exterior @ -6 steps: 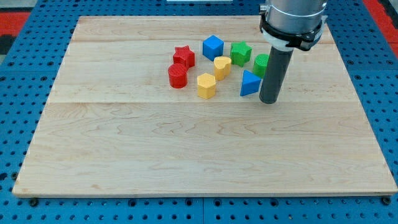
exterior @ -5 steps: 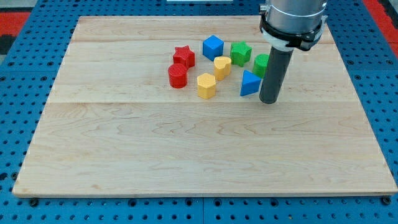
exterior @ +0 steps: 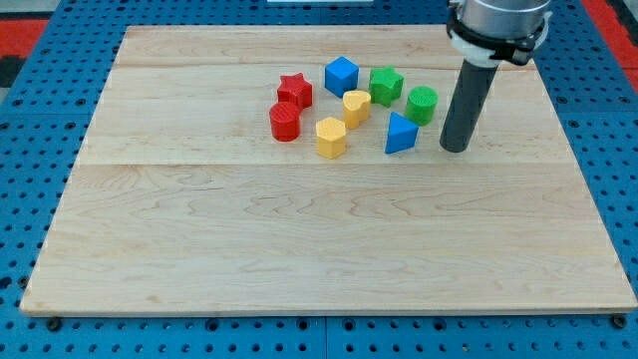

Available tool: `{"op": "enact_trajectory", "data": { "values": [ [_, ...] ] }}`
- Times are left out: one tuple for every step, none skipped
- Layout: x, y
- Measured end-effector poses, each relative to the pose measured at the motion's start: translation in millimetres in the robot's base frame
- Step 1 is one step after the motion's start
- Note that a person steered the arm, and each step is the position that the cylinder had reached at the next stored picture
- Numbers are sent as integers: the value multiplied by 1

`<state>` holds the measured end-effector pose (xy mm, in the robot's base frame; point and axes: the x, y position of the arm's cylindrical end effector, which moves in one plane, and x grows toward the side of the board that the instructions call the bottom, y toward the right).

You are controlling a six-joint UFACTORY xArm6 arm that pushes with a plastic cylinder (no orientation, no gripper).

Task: Move blue triangle towards bottom center

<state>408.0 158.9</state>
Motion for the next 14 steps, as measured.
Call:
{"op": "enact_trajectory", "data": {
  "values": [
    [-27, -7],
    [-23, -42],
    [-13, -68],
    [-13, -80],
    [-13, -99],
    [-2, -100],
    [20, -100],
    [38, -104],
    [46, -125],
    [56, -137],
    [70, -137],
    [86, -142],
    [104, -154],
    [117, -171]
  ]
}}
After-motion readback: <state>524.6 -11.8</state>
